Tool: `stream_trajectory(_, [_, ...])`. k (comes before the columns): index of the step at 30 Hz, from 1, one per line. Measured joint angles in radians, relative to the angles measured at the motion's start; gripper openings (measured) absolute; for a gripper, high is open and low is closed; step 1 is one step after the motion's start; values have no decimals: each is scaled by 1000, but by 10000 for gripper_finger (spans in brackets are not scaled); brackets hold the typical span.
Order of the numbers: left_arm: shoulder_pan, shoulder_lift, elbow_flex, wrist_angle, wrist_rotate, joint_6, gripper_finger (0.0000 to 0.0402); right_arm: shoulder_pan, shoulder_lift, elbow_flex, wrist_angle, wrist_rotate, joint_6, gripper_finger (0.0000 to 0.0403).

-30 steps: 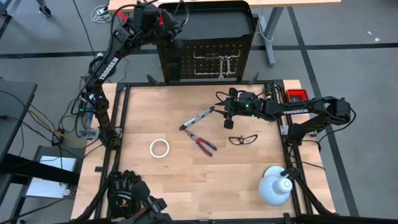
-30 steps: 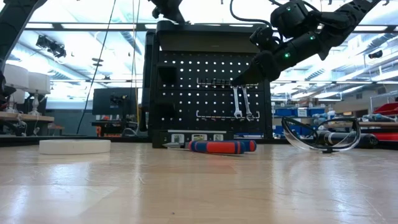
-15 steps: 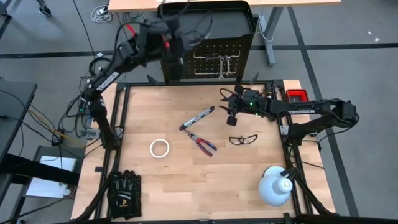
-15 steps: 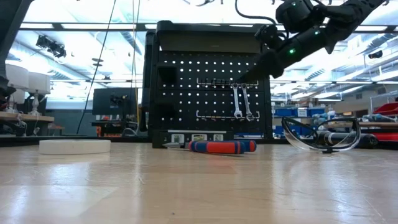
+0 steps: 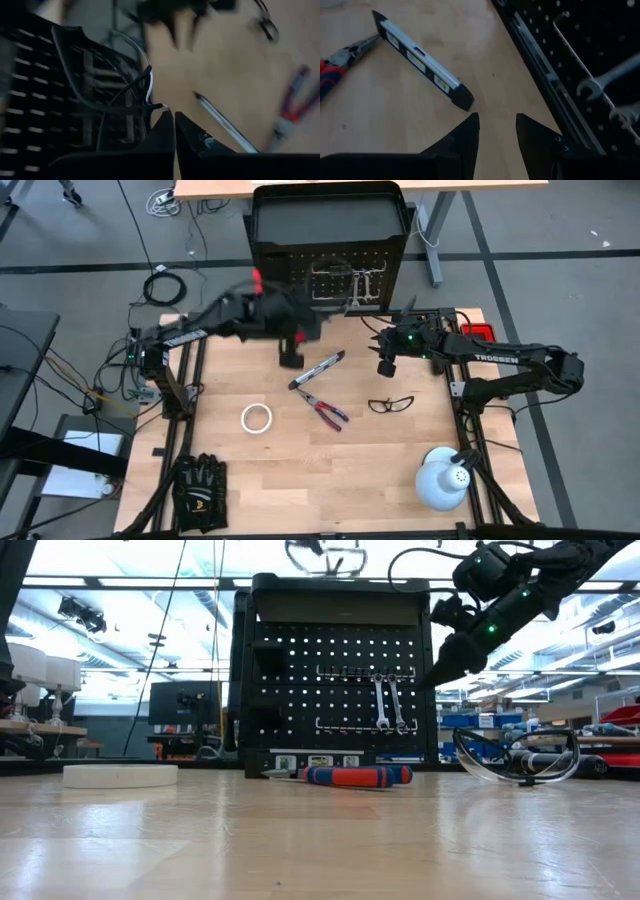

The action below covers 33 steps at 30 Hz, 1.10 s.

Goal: Hang tools onto peg board
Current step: Remove the black safety glass from the peg board

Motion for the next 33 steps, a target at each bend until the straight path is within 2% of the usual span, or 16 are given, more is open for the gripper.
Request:
stream_trajectory(5, [-75, -2, -208, -27, -5, -98, 0, -14, -2, 0, -4, 0, 16, 140])
stream_trajectory(10, [-113, -1, -459, 15, 14, -182, 0, -14, -2, 0, -4, 0, 17, 140])
stream_trajectory(14, [-114, -6, -659, 118, 96, -241, 0, -14, -2, 0, -5, -1, 17, 140])
stream_trajectory(17, [-114, -24, -785, 226, 116, -265, 0, -14, -2, 0, -5, -1, 17, 140])
stream_trajectory(25, [-120, -155, -997, 476, 115, -386, 0, -14, -2, 0, -6, -2, 29, 140])
stream_trajectory(33, [-131, -327, -1174, 578, 113, -630, 0, -14, -2, 0, -1, -3, 32, 140])
